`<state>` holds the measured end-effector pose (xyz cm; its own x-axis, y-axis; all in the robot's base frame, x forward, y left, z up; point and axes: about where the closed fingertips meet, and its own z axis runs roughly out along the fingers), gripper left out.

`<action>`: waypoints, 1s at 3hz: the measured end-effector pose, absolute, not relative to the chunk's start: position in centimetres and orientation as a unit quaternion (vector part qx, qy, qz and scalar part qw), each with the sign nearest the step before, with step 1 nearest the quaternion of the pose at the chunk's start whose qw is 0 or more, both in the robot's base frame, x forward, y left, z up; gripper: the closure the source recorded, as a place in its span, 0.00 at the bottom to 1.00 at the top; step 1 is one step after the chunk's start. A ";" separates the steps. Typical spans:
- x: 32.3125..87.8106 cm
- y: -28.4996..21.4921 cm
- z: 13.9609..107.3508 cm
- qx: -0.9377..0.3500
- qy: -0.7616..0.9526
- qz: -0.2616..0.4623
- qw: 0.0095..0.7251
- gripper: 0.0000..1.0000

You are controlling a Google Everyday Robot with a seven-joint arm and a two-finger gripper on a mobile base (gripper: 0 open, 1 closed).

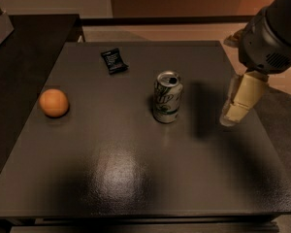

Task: Pick 7up can

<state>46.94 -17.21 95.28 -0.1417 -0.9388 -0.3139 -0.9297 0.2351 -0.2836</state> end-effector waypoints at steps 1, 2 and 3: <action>48.6 -14.9 94.0 -0.623 0.745 0.022 0.239 0.00; 50.2 -12.7 92.9 -0.624 0.735 0.057 0.258 0.00; 51.3 -10.7 92.0 -0.625 0.728 0.087 0.268 0.00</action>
Offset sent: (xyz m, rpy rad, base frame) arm 0.0520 0.0694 -0.0349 0.2459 0.0264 0.0937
